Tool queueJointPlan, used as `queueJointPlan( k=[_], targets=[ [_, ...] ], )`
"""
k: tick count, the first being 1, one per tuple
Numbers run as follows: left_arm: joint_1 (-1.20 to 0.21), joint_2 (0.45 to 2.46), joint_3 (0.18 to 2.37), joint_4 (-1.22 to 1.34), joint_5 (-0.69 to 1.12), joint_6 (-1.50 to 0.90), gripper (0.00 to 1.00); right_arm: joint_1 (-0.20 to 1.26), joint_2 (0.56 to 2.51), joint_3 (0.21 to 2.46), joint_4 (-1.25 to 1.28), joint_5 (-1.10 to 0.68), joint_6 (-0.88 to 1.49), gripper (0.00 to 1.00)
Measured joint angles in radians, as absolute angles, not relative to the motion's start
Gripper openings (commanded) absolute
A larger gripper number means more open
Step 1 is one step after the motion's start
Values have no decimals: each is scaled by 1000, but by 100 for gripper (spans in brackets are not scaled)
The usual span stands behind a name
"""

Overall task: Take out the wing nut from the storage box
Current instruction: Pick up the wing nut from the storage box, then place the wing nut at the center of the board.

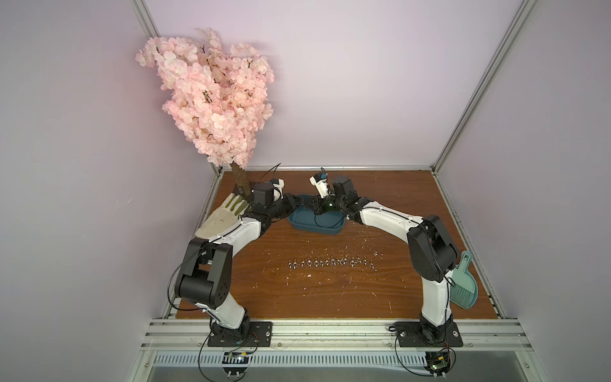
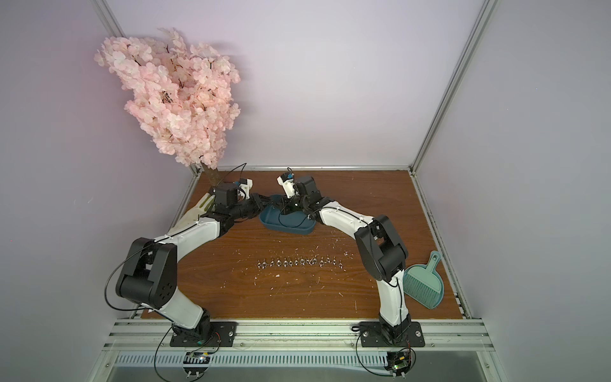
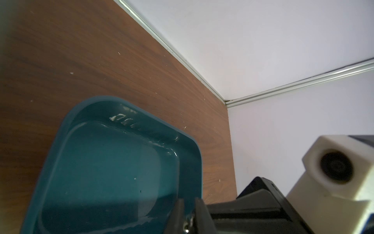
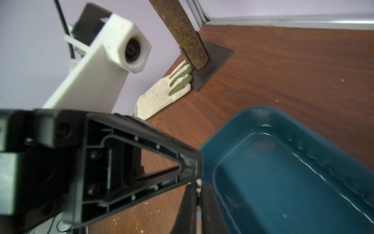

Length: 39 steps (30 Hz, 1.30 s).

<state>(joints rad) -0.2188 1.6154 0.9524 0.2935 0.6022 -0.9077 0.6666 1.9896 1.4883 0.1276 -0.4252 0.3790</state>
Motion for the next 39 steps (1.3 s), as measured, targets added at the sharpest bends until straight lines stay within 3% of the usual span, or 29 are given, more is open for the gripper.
queueJointPlan(
  k=[3,5,9,18,26,33,39],
  targets=[
    [-221,1615,953,296,606,-905,1,667,1990,1489,124,-428,382,7],
    [-221,1615,953,295,605,-904,0,667,1990,1490,122,-428,384,14],
    [-222,1615,961,265,593,-886,0,667,1990,1496,120,-427,386,49],
    [-212,1596,986,45,488,-764,0,648,1952,1434,125,-388,394,84],
    [-211,1499,989,-235,292,-630,1,611,1879,1326,133,-310,404,99],
    [-263,1442,952,-420,149,-567,1,596,1874,1271,150,-282,414,99],
    [-327,1421,836,-485,129,-569,2,596,1852,1219,162,-265,421,99]
  ],
)
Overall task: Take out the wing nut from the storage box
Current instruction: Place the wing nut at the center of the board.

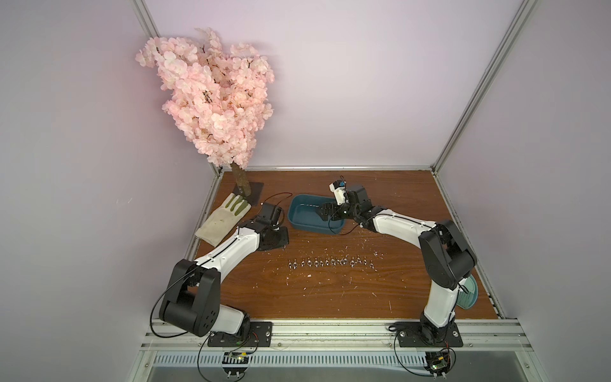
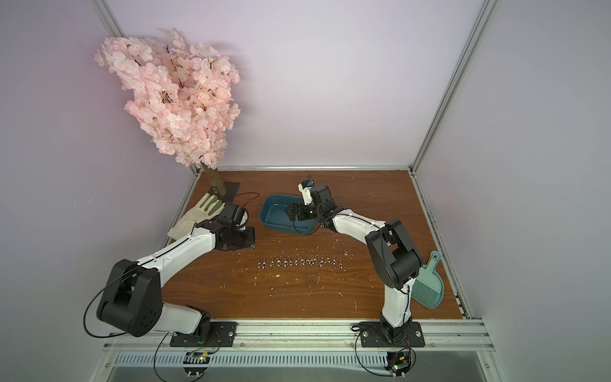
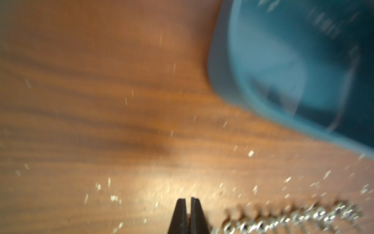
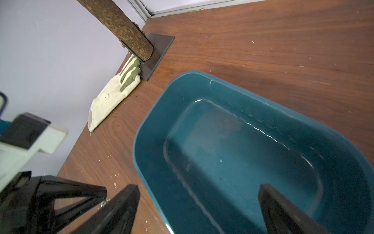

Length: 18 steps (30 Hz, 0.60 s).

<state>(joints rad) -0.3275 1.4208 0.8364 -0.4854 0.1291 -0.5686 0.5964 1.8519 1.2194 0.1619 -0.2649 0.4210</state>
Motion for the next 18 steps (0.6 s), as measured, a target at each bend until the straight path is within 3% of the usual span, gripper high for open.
queueJointPlan(
  k=[8,18],
  targets=[
    [-430,1414,762,-516,123,-597,3,596,1782,1198,169,-260,421,99],
    [-437,1417,739,-515,109,-612,7,596,1774,1182,175,-258,428,99]
  ],
)
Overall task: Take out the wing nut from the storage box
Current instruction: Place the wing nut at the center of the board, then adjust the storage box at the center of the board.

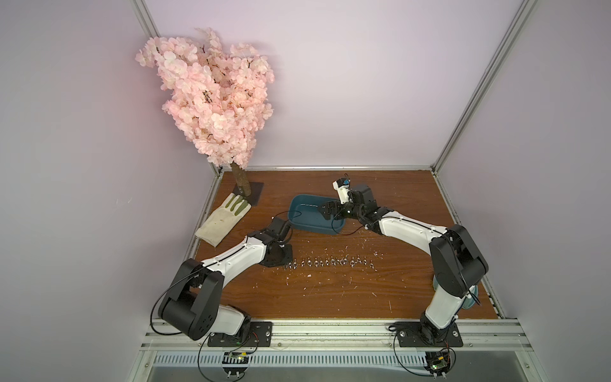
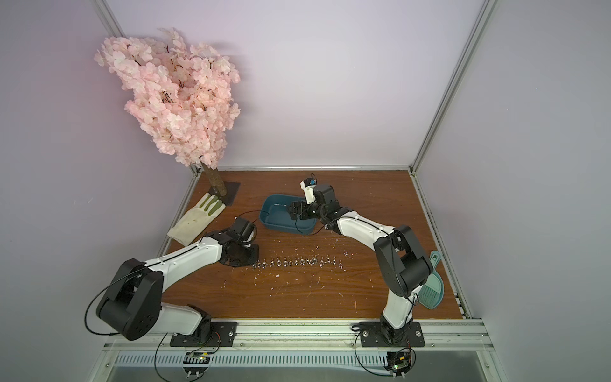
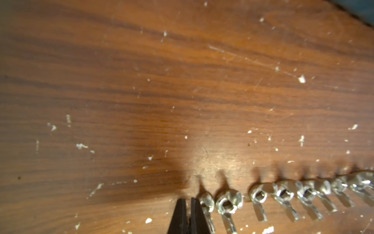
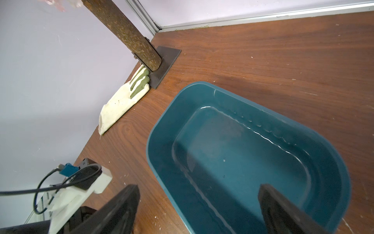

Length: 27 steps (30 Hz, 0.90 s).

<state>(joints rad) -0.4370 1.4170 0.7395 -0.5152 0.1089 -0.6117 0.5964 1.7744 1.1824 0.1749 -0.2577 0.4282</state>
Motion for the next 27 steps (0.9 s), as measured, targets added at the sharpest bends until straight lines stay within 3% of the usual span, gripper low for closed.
queueJointPlan(
  k=[5,9,16,19,23,25,27],
  targets=[
    [-438,1430,737,-516,99,-616,11,596,1774,1182,175,-258,428,99],
    [-438,1446,738,-516,90,-622,32,597,1774,1182,173,-252,428,99],
    [-438,1449,752,-521,81,-617,38,597,1774,1196,90,-178,428,99],
    [-434,1449,784,-524,81,-613,53,597,1775,1227,10,-94,429,99],
    [-395,1440,854,-526,89,-597,83,597,1781,1287,-98,36,432,99],
    [-361,1435,897,-527,93,-585,99,596,1791,1313,-139,79,434,94],
    [-336,1435,941,-524,93,-566,99,596,1814,1338,-176,109,439,87]
  ],
)
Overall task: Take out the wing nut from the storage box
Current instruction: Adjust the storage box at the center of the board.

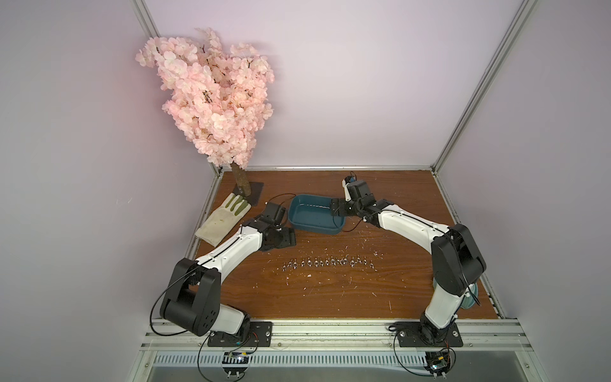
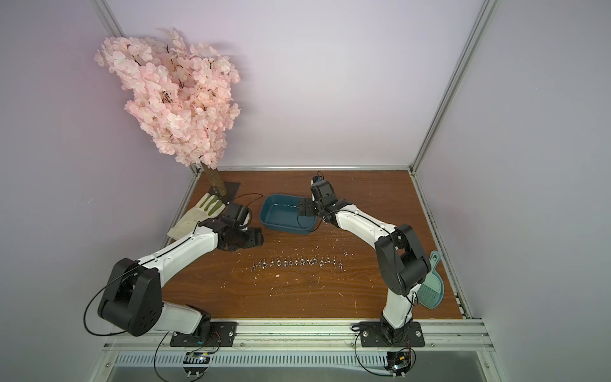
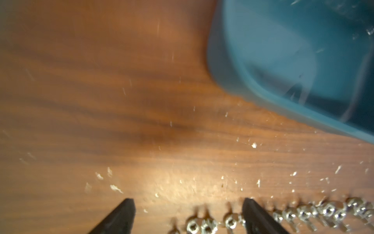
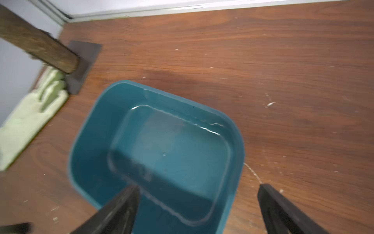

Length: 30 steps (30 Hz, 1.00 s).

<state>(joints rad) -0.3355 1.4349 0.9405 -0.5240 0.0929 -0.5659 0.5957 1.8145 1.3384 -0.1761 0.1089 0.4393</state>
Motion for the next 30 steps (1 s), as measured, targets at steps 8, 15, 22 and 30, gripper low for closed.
queueJointPlan(
  k=[8,15,22,30],
  targets=[
    [-297,1457,1084,-525,91,-522,99,592,1980,1412,-296,151,482,65],
    [-282,1498,1150,-528,88,-502,99,587,2041,1456,-350,145,523,26],
    [-268,1548,1197,-529,73,-464,99,552,2063,1562,-452,96,573,0],
    [-237,1590,1242,-522,78,-437,99,464,2182,1870,-725,-39,580,0]
  ],
)
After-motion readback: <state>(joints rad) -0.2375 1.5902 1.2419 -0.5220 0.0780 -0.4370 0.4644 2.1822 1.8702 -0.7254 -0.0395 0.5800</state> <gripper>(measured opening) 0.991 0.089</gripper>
